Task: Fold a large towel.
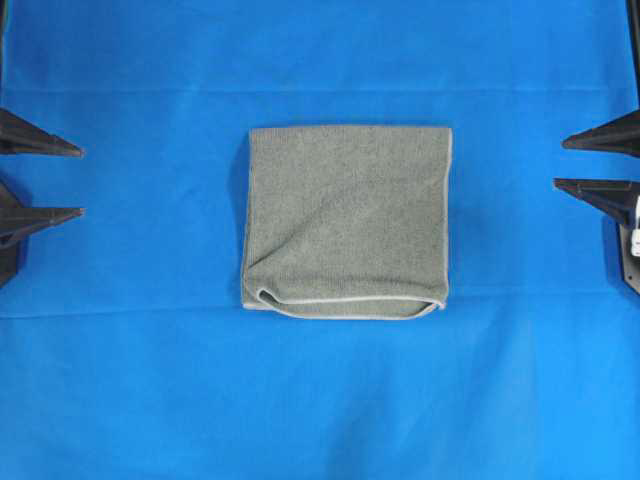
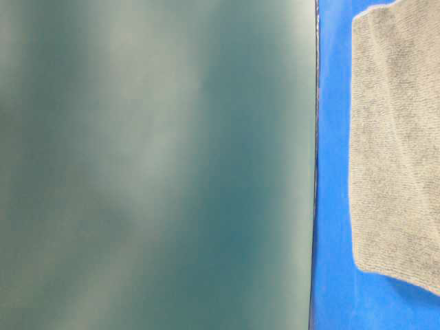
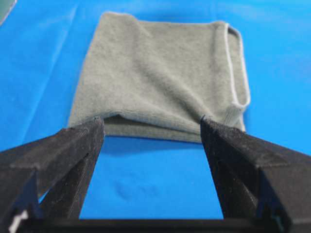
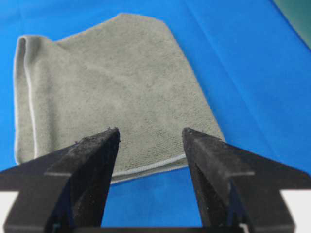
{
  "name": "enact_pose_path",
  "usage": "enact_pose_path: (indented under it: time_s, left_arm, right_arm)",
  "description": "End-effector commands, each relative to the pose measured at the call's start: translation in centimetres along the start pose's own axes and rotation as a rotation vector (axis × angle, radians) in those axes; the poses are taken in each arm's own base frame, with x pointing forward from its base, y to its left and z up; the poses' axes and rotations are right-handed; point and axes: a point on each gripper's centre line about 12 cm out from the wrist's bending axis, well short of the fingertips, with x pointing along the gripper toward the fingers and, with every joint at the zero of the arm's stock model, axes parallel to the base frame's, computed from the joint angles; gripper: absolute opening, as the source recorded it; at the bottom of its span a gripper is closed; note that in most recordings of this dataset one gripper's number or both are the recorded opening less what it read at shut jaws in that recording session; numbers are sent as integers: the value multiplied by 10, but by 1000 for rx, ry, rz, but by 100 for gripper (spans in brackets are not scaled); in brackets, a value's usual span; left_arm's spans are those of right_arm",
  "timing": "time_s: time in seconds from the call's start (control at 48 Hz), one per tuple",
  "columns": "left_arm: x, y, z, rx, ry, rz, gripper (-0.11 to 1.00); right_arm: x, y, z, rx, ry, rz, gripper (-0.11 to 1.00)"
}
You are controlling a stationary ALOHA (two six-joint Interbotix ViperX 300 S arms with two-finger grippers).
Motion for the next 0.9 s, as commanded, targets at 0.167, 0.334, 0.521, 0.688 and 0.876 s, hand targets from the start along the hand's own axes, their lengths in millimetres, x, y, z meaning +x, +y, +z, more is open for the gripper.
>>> enact_pose_path:
  time_s: [0.167,0.334,0.521,0.688,0.876]
  left_arm:
    - [1,-7,3,4,-7,-49,76]
    - [0,-12,2,18,-4,-78,74]
    - [1,-12,1,27,4,-81,73]
    - [1,-12,1,28,3,-81,73]
    - [1,-12,1,28,5,-81,73]
  right_arm:
    - [2,1,2,0,8,-2,59]
    - [2,1,2,0,8,-2,59]
    - [2,2,1,-1,11,0,59]
    - [2,2,1,8,18,0,59]
    - [2,0,0,10,28,-16,59]
